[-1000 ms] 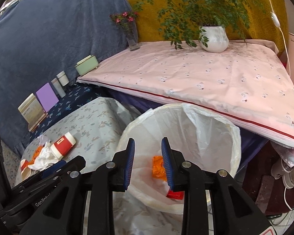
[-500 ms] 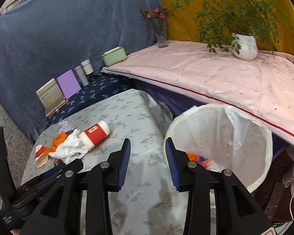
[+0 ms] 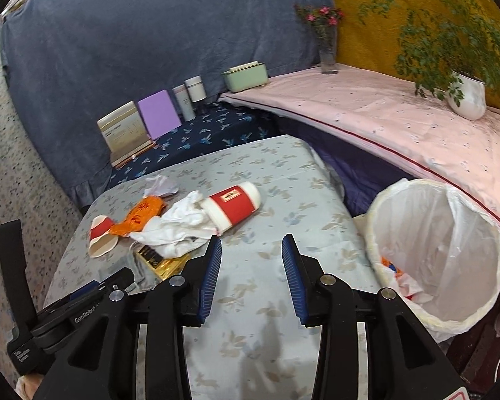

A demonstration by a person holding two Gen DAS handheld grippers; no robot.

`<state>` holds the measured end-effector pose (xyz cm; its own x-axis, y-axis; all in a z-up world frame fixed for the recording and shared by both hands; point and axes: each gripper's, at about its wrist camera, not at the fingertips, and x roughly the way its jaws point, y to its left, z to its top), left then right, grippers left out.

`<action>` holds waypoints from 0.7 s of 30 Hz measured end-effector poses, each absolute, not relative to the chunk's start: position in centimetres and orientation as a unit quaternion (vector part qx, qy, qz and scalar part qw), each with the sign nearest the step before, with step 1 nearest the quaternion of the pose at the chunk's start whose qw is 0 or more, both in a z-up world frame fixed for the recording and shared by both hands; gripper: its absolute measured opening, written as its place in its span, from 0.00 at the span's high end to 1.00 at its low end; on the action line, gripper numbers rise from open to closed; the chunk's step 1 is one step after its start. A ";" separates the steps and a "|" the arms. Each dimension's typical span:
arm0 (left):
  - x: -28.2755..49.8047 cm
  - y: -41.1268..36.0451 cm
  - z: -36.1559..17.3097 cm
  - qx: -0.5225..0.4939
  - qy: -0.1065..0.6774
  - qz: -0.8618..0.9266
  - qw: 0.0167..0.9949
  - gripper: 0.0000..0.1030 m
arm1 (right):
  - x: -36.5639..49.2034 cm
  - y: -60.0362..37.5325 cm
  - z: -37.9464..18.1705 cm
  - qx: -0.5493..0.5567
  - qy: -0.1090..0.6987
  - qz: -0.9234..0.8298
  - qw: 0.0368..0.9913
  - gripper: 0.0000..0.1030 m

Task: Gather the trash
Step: 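Move both open tools back to the table toward the grey pouch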

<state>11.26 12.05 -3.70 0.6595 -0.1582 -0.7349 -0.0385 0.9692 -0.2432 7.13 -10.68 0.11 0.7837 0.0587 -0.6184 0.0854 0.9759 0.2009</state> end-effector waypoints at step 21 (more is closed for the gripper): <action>14.1 20.2 -8.6 -0.156 0.456 0.030 0.876 0.32 | 11.5 -1.5 -3.0 0.064 0.374 0.063 0.923 0.62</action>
<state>14.12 20.16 -8.58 0.5821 -0.0889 -0.8083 -0.1950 0.9497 -0.2449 11.49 -1.52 -2.98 0.7122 0.1640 -0.6826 -0.0682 0.9839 0.1652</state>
